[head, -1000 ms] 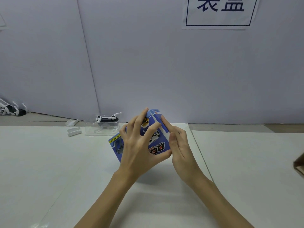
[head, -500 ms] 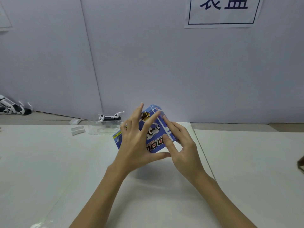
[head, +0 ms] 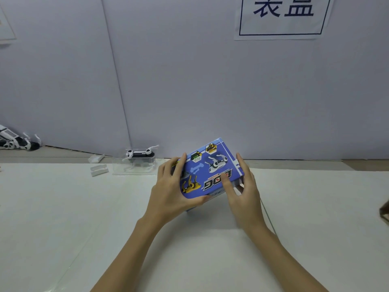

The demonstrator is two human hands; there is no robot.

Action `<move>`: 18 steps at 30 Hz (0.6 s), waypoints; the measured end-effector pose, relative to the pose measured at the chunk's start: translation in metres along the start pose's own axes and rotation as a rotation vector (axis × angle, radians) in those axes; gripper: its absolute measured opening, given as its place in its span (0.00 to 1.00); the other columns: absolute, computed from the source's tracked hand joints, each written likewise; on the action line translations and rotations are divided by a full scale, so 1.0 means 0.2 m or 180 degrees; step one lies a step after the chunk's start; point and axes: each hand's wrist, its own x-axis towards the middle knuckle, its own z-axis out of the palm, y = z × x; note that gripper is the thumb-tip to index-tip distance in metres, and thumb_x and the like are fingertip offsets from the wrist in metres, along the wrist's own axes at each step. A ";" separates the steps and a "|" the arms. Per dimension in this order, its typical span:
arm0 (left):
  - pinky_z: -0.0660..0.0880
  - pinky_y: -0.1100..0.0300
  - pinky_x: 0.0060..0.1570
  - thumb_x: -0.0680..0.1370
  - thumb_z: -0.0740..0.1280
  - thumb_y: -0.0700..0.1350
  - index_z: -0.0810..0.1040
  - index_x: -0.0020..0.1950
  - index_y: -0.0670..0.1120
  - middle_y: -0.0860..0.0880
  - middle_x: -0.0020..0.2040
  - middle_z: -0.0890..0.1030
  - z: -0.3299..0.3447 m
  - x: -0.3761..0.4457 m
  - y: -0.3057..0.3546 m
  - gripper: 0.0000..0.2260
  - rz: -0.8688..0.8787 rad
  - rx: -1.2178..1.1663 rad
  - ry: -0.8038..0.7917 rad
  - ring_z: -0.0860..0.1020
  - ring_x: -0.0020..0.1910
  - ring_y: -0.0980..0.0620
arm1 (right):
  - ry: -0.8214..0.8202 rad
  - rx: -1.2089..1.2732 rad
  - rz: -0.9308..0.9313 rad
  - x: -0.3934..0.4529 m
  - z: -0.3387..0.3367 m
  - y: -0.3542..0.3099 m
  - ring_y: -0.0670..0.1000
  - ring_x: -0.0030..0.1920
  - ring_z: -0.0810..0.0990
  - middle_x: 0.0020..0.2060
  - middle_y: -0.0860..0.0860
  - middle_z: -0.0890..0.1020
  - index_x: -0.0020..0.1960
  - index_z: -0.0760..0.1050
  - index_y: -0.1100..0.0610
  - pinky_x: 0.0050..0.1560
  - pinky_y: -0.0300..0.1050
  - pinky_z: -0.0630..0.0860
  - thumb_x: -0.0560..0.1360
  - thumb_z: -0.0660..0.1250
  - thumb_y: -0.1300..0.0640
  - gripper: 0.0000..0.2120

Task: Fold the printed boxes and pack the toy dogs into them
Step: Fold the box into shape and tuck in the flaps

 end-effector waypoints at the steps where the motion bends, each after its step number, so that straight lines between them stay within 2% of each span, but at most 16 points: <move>1: 0.78 0.62 0.54 0.64 0.69 0.75 0.58 0.84 0.52 0.55 0.73 0.66 0.01 0.00 0.01 0.54 -0.0021 0.0040 0.0033 0.65 0.72 0.55 | 0.0024 0.0023 0.0013 0.00 0.00 0.00 0.46 0.66 0.78 0.66 0.43 0.77 0.79 0.65 0.46 0.53 0.31 0.78 0.76 0.71 0.45 0.33; 6: 0.81 0.58 0.50 0.64 0.67 0.76 0.57 0.84 0.52 0.54 0.73 0.67 0.02 -0.01 0.02 0.54 -0.0072 0.0178 0.0068 0.65 0.72 0.54 | 0.0050 0.0099 0.0072 0.00 -0.01 0.01 0.45 0.64 0.80 0.66 0.46 0.79 0.79 0.67 0.45 0.49 0.29 0.78 0.76 0.70 0.46 0.32; 9: 0.80 0.52 0.58 0.64 0.69 0.78 0.57 0.84 0.53 0.54 0.74 0.66 0.01 0.00 0.01 0.55 -0.0030 0.0154 0.0012 0.65 0.73 0.53 | 0.0047 -0.0028 -0.0039 -0.01 -0.01 -0.01 0.45 0.65 0.79 0.66 0.45 0.78 0.79 0.66 0.44 0.51 0.31 0.79 0.77 0.70 0.45 0.32; 11: 0.73 0.46 0.67 0.63 0.67 0.81 0.54 0.85 0.56 0.54 0.74 0.66 -0.01 0.01 0.01 0.57 0.0027 0.0249 0.0040 0.65 0.72 0.52 | -0.0039 -0.0222 -0.0331 -0.02 0.00 -0.03 0.46 0.67 0.78 0.67 0.43 0.76 0.79 0.66 0.45 0.52 0.31 0.79 0.78 0.71 0.47 0.31; 13: 0.67 0.42 0.70 0.63 0.67 0.82 0.53 0.85 0.57 0.52 0.74 0.67 -0.04 0.03 0.03 0.57 0.0380 0.0536 0.0241 0.67 0.72 0.49 | -0.0179 -0.0511 -0.0787 -0.03 0.00 -0.08 0.50 0.71 0.75 0.69 0.47 0.73 0.79 0.67 0.46 0.54 0.31 0.79 0.79 0.72 0.50 0.30; 15: 0.68 0.40 0.70 0.64 0.67 0.82 0.51 0.85 0.59 0.48 0.75 0.67 -0.05 0.03 0.05 0.57 0.0733 0.0608 0.0368 0.68 0.72 0.46 | -0.0231 -0.0773 -0.1286 -0.03 0.01 -0.12 0.52 0.73 0.72 0.71 0.49 0.71 0.77 0.68 0.46 0.58 0.32 0.78 0.79 0.74 0.52 0.29; 18: 0.76 0.41 0.66 0.65 0.72 0.77 0.48 0.84 0.63 0.47 0.77 0.60 -0.04 0.02 0.11 0.54 0.0699 -0.0065 0.0243 0.66 0.76 0.47 | -0.0145 -0.0860 -0.1764 -0.03 0.00 -0.17 0.55 0.75 0.70 0.73 0.52 0.69 0.71 0.73 0.47 0.59 0.34 0.79 0.78 0.74 0.53 0.23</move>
